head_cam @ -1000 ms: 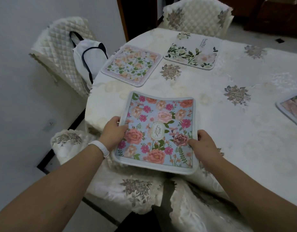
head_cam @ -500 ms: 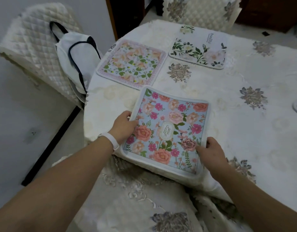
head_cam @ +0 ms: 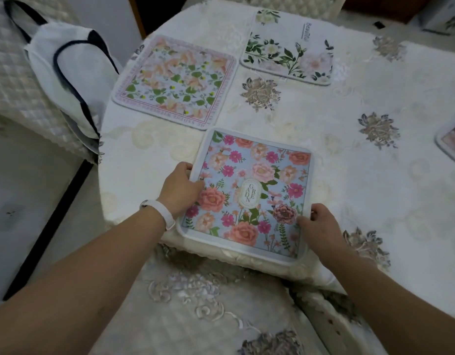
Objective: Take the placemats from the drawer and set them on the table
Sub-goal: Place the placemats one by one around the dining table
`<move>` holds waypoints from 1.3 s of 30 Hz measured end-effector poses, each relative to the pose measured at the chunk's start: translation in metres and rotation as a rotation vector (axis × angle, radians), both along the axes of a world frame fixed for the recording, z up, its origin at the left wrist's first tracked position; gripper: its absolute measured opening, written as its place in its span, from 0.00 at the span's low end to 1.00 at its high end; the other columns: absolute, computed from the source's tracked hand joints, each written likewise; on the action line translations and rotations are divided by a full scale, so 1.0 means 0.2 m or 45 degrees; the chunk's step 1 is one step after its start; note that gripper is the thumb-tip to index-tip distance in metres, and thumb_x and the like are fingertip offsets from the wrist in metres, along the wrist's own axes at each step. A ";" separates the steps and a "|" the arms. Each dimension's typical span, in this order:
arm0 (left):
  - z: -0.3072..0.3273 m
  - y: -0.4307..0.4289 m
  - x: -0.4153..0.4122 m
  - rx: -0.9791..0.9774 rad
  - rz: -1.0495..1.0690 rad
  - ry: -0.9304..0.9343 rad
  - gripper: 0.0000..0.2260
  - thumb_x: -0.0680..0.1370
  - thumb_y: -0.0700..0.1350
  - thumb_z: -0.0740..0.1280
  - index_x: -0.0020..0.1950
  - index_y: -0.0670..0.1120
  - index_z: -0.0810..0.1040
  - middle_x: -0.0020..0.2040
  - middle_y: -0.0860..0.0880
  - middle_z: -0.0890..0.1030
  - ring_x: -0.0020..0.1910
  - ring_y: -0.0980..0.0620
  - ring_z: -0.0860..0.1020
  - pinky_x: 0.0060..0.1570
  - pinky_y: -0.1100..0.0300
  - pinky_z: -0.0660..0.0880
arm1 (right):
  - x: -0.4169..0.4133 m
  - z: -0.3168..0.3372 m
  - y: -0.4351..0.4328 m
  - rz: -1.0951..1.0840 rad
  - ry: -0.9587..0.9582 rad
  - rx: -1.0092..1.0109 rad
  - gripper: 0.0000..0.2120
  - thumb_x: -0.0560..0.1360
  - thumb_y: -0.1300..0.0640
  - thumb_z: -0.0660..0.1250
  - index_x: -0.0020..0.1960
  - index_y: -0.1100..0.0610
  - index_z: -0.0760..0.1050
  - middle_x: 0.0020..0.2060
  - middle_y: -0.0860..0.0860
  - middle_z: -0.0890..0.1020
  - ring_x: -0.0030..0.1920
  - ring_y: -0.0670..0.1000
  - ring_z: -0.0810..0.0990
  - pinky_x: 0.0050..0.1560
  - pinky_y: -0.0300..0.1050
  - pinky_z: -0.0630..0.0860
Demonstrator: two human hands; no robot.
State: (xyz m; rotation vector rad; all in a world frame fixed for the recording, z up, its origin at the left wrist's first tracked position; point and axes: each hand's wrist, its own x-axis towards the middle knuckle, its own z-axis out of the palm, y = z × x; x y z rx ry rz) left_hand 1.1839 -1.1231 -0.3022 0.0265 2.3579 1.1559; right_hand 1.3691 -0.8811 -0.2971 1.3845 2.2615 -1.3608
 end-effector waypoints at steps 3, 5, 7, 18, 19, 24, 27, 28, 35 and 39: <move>0.01 0.00 -0.02 -0.066 -0.101 0.053 0.12 0.77 0.45 0.69 0.58 0.51 0.69 0.42 0.59 0.75 0.38 0.57 0.77 0.31 0.63 0.70 | 0.01 0.00 0.00 -0.005 0.017 0.000 0.06 0.80 0.56 0.64 0.55 0.55 0.71 0.45 0.51 0.80 0.43 0.50 0.81 0.35 0.44 0.76; 0.01 -0.01 -0.04 -0.112 -0.172 0.086 0.11 0.77 0.45 0.69 0.57 0.50 0.72 0.42 0.58 0.76 0.38 0.58 0.77 0.32 0.63 0.70 | 0.01 -0.01 0.00 -0.024 0.030 -0.013 0.06 0.80 0.57 0.64 0.56 0.55 0.71 0.45 0.50 0.80 0.42 0.48 0.81 0.34 0.43 0.75; 0.00 -0.01 -0.05 -0.194 -0.243 0.131 0.11 0.76 0.47 0.69 0.57 0.48 0.74 0.41 0.55 0.78 0.39 0.55 0.78 0.33 0.59 0.71 | 0.02 -0.02 0.00 -0.030 0.038 -0.010 0.06 0.80 0.57 0.64 0.56 0.55 0.71 0.45 0.49 0.80 0.43 0.48 0.80 0.35 0.43 0.75; -0.11 0.02 -0.04 -0.494 -0.685 0.856 0.24 0.75 0.54 0.65 0.67 0.42 0.72 0.64 0.40 0.74 0.61 0.38 0.73 0.55 0.46 0.75 | -0.10 -0.03 0.04 0.320 0.028 0.531 0.28 0.78 0.49 0.64 0.74 0.56 0.60 0.68 0.56 0.68 0.66 0.56 0.70 0.63 0.58 0.73; -0.13 0.05 -0.03 -0.472 -0.800 0.836 0.26 0.76 0.55 0.63 0.70 0.42 0.70 0.68 0.40 0.72 0.66 0.38 0.71 0.60 0.44 0.72 | -0.14 -0.05 0.03 0.481 0.018 0.653 0.28 0.79 0.47 0.63 0.75 0.56 0.61 0.71 0.57 0.65 0.70 0.57 0.66 0.69 0.57 0.68; -0.23 0.19 0.00 -0.569 -1.008 0.761 0.28 0.81 0.60 0.47 0.79 0.51 0.54 0.81 0.47 0.50 0.79 0.47 0.46 0.76 0.43 0.46 | -0.30 -0.18 -0.04 1.044 -0.121 0.773 0.33 0.81 0.37 0.47 0.80 0.49 0.46 0.80 0.53 0.47 0.79 0.56 0.41 0.78 0.57 0.40; -0.26 0.27 -0.05 -0.597 -1.081 0.811 0.27 0.82 0.60 0.45 0.80 0.54 0.49 0.81 0.48 0.47 0.79 0.47 0.43 0.76 0.43 0.43 | -0.38 -0.23 -0.08 1.086 -0.136 0.849 0.33 0.79 0.34 0.39 0.80 0.47 0.40 0.80 0.51 0.41 0.79 0.56 0.37 0.77 0.59 0.37; -0.26 0.29 -0.07 -0.598 -1.104 0.825 0.27 0.82 0.60 0.45 0.80 0.54 0.49 0.81 0.48 0.47 0.79 0.47 0.44 0.76 0.43 0.43 | -0.42 -0.24 -0.07 1.107 -0.132 0.857 0.33 0.79 0.34 0.39 0.80 0.46 0.40 0.80 0.51 0.41 0.79 0.55 0.36 0.77 0.59 0.36; -0.26 0.51 -0.26 -0.612 -1.117 0.825 0.25 0.82 0.58 0.44 0.80 0.56 0.48 0.81 0.51 0.46 0.79 0.48 0.43 0.75 0.41 0.44 | -0.61 -0.27 0.05 1.178 -0.064 0.876 0.33 0.80 0.34 0.41 0.80 0.46 0.39 0.80 0.47 0.41 0.79 0.53 0.38 0.76 0.57 0.36; -0.27 0.56 -0.31 -0.624 -1.068 0.810 0.26 0.81 0.61 0.44 0.80 0.58 0.47 0.81 0.52 0.46 0.79 0.49 0.43 0.75 0.41 0.43 | -0.69 -0.27 0.12 1.147 -0.013 0.897 0.32 0.80 0.35 0.42 0.81 0.46 0.44 0.80 0.48 0.45 0.80 0.54 0.42 0.77 0.59 0.40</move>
